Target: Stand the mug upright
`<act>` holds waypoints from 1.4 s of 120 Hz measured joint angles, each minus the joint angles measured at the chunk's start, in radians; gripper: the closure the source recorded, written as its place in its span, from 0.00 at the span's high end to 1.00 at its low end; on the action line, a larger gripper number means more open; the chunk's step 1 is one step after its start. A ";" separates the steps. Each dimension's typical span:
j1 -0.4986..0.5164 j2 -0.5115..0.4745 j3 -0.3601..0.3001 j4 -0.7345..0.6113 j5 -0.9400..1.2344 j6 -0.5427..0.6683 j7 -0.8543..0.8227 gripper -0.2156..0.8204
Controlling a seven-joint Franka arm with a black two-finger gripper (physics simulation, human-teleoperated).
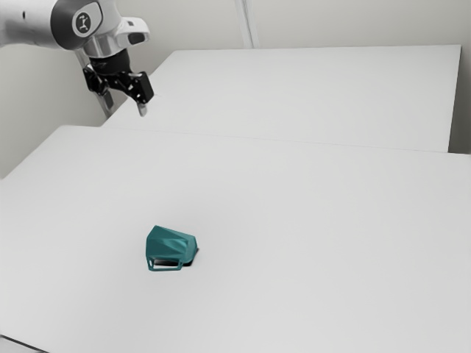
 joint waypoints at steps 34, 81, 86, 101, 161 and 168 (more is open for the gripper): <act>0.051 -0.129 0.022 -0.172 -0.034 0.051 0.009 0.77; 0.105 -0.301 0.268 -0.672 -0.398 0.351 0.046 0.76; 0.104 -0.302 0.297 -0.700 -0.449 0.376 0.067 0.76; 0.094 -0.280 0.386 -0.748 -0.604 0.432 0.163 0.75; 0.082 -0.168 0.482 -0.871 -0.861 0.385 0.548 0.75; 0.077 -0.167 0.481 -0.872 -0.866 0.382 0.581 0.75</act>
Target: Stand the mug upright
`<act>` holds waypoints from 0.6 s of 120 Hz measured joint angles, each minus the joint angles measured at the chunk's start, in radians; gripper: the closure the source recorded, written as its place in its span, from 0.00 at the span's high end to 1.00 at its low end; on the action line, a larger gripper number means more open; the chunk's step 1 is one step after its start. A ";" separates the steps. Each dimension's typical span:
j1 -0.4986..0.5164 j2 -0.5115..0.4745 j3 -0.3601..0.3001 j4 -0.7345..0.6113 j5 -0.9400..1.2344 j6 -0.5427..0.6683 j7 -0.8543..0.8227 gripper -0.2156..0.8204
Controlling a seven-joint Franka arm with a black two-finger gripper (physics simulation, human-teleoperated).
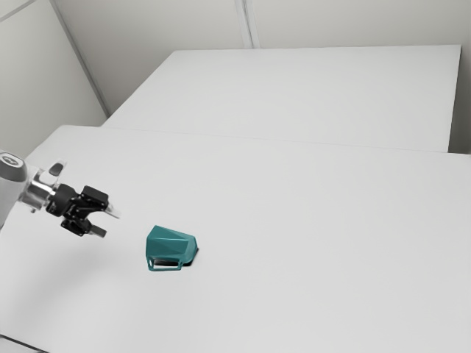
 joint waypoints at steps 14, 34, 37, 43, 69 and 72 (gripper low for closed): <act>-0.008 0.014 0.000 0.001 -0.009 -0.003 0.057 0.74; -0.037 0.070 0.000 0.002 -0.066 -0.002 0.125 0.72; -0.044 0.078 0.000 0.002 -0.080 0.000 0.134 0.72; -0.056 0.090 -0.001 0.002 -0.104 0.003 0.152 0.72; -0.080 0.118 -0.014 0.002 -0.196 0.011 0.217 0.71; -0.082 0.119 -0.014 0.000 -0.204 0.012 0.223 0.71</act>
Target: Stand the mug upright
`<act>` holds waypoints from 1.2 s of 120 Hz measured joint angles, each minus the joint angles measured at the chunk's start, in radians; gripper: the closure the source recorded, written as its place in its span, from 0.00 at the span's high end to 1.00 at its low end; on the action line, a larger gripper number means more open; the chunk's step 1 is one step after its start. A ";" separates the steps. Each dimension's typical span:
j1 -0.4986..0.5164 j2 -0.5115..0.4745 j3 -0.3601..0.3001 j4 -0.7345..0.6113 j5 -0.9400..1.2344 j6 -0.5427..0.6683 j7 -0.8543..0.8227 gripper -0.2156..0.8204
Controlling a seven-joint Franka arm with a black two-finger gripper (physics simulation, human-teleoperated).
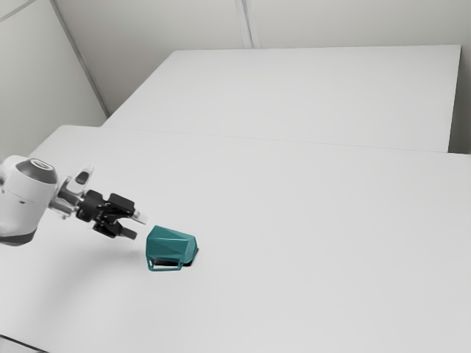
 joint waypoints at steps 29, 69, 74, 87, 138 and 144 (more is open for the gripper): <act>0.003 -0.044 -0.004 -0.071 -0.040 0.020 0.054 0.71; -0.011 -0.012 -0.047 -0.080 -0.103 0.058 0.103 0.69; -0.016 -0.007 -0.054 -0.080 -0.115 0.062 0.108 0.69; -0.024 0.005 -0.074 -0.080 -0.140 0.068 0.120 0.68; -0.018 0.003 -0.092 -0.080 -0.165 0.089 0.150 0.23; -0.016 -0.003 -0.092 -0.079 -0.165 0.090 0.152 0.18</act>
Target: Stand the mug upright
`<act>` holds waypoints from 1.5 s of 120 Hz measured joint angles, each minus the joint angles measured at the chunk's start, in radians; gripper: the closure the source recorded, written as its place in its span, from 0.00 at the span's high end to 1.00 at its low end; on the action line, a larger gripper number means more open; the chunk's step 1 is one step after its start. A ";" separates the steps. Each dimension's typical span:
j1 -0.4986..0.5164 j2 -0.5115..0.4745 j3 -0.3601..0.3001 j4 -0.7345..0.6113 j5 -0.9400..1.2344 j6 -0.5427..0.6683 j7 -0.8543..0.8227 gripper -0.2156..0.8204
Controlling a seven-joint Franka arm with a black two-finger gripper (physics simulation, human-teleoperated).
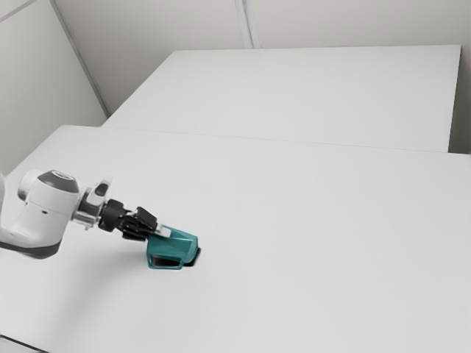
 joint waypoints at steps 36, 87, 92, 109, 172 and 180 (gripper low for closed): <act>-0.002 -0.039 -0.013 0.004 0.000 0.003 0.008 0.07; -0.017 -0.135 -0.127 0.036 0.246 0.070 -0.113 0.06; -0.017 -0.136 -0.140 0.046 0.300 0.084 -0.138 0.06; -0.018 -0.132 -0.209 0.115 0.504 0.121 -0.239 0.06; -0.048 -0.038 -0.273 0.201 1.052 0.238 -0.638 0.06; -0.051 -0.027 -0.274 0.204 1.065 0.242 -0.674 0.06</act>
